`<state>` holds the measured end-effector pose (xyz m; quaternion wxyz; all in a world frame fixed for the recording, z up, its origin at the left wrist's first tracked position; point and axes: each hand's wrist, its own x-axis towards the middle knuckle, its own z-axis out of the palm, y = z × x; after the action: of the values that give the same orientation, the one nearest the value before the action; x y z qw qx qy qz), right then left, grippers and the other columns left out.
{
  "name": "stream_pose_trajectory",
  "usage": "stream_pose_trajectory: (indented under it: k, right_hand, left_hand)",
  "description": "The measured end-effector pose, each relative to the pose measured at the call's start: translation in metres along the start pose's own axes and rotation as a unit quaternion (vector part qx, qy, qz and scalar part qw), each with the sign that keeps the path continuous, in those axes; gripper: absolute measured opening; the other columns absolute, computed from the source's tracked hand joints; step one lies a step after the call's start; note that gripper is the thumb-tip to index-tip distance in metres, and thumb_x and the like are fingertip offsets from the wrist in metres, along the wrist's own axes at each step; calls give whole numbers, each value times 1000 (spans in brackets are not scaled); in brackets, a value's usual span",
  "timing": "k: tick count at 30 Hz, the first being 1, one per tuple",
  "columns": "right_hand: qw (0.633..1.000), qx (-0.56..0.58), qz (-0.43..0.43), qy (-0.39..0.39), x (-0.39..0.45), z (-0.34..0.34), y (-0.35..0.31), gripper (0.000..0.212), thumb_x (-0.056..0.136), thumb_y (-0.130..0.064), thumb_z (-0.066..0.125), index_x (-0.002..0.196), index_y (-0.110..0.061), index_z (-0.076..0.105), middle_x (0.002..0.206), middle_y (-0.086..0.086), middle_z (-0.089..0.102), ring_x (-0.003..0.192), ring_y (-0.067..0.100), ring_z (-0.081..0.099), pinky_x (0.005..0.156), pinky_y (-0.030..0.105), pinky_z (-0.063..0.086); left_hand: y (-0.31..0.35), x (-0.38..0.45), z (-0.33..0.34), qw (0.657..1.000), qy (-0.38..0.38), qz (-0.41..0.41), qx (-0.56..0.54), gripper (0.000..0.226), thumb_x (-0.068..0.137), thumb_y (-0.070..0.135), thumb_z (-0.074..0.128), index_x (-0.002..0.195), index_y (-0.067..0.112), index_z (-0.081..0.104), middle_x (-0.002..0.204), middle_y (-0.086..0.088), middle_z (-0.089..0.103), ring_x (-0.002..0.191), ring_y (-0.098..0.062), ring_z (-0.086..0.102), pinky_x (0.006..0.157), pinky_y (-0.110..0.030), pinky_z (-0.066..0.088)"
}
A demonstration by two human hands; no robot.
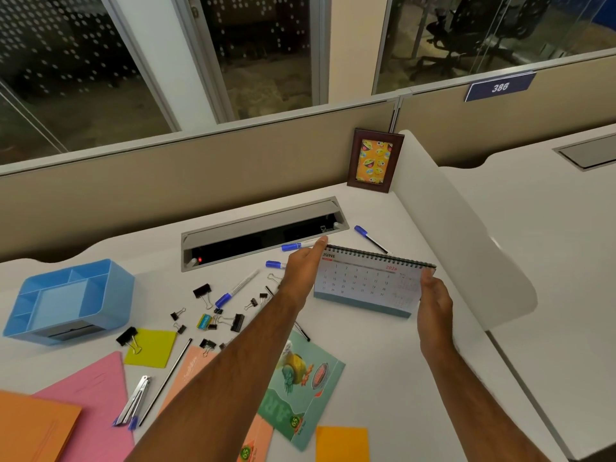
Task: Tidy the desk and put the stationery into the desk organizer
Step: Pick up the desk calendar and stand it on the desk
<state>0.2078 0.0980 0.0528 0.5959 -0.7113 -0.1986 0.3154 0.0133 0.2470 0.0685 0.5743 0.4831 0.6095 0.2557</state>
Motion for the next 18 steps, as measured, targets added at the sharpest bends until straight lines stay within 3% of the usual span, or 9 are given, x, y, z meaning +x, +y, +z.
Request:
stream_pose_trajectory:
  k: [13,16,18]
  right_hand:
    - [999,-26,-20,7,-2,1,15,52,88,-84,42,111,-40,58,104,-13,70,103,9,68,69,17,58]
    - [999,-18,-25,12,-4,0,14,53,86,-85,44,111,-41,58,103,-16,70,99,3,68,68,14,56]
    - [999,-11,-29,13,-4,0,13,53,85,-85,46,111,-40,58,103,-17,70,98,-1,68,68,13,56]
  left_hand:
    - [-2,1,10,1000,-2,-4,-23,45,88,73,50,88,34,71,77,18,76,92,-22,67,66,-27,42]
    - [1,3,12,1000,-9,3,-20,32,90,71,49,79,51,72,77,19,75,92,-22,66,65,-27,40]
    - [3,4,14,1000,-15,6,-22,32,89,71,49,76,52,71,76,18,75,93,-22,65,66,-28,40]
